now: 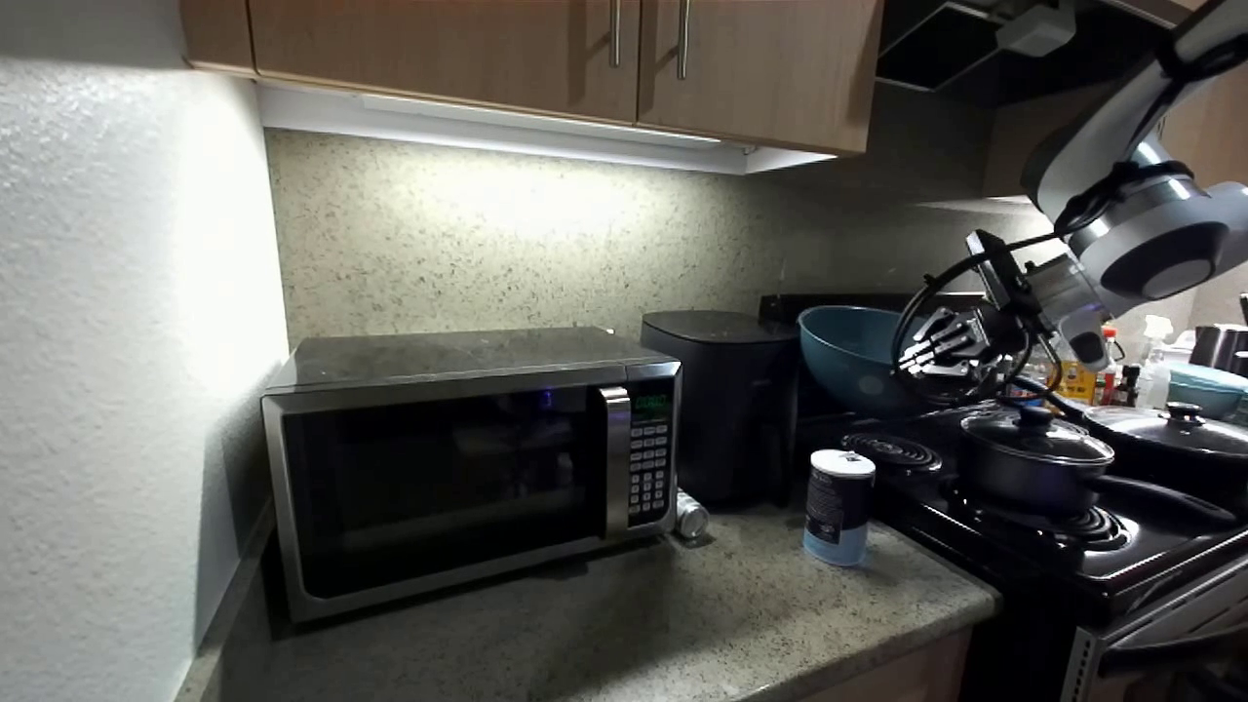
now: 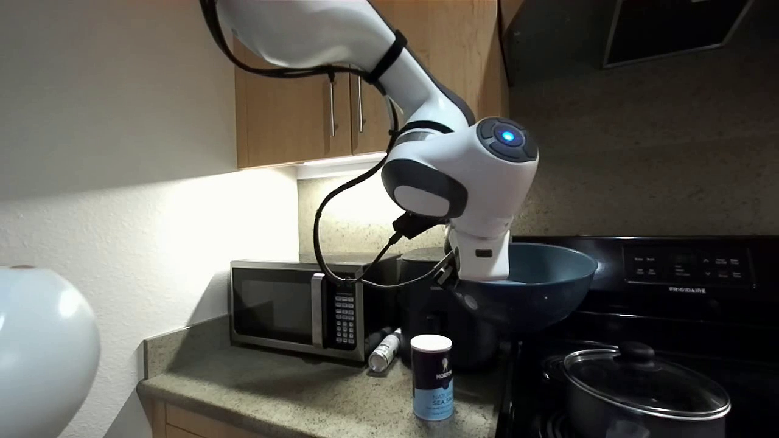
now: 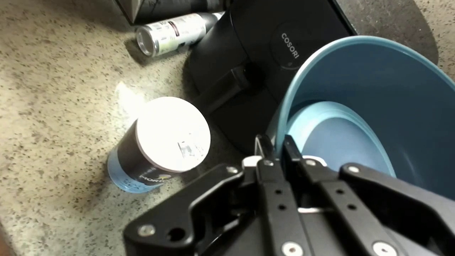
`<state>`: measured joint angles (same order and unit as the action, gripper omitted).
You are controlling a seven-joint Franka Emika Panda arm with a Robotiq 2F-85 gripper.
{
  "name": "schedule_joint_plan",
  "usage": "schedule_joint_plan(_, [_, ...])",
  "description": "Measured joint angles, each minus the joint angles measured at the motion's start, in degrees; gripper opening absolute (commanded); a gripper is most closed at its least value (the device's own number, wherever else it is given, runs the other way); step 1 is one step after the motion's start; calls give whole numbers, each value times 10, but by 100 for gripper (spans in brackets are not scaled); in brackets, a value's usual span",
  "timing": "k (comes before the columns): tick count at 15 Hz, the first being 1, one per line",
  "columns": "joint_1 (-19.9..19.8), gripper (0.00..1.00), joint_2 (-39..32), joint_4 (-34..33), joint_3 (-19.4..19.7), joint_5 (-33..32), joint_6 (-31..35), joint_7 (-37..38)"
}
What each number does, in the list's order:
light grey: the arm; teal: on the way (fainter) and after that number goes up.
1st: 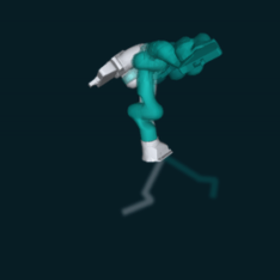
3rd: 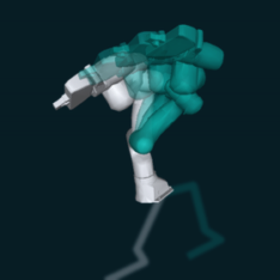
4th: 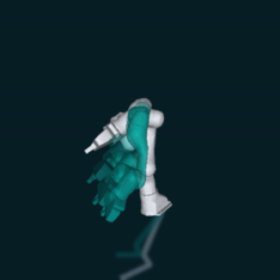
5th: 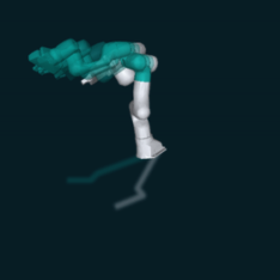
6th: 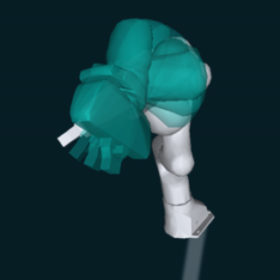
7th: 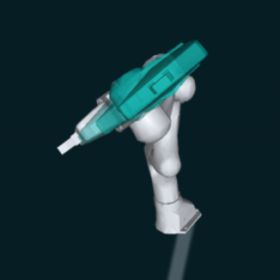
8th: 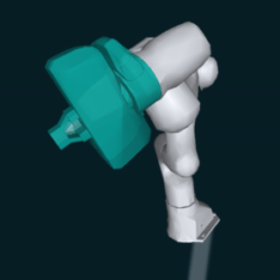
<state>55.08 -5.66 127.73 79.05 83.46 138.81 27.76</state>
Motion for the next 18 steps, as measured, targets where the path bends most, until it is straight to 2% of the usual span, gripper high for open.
schedule_joint_plan(3, [41,2,15,-4,0,0,95,-26])
schedule_joint_plan(4, [55,9,24,-5,0,1,127,-36])
schedule_joint_plan(6, [63,9,32,-6,0,-2,141,-39])
schedule_joint_plan(7, [63,2,33,-6,1,-3,141,-39])
schedule_joint_plan(10, [61,2,33,-6,4,-3,143,-38])
schedule_joint_plan(13, [79,2,66,-15,-1,-3,198,-83])
schedule_joint_plan(15, [88,2,112,-22,-26,-11,255,-122])
schedule_joint_plan(18, [65,2,191,-22,-108,-15,334,-187])
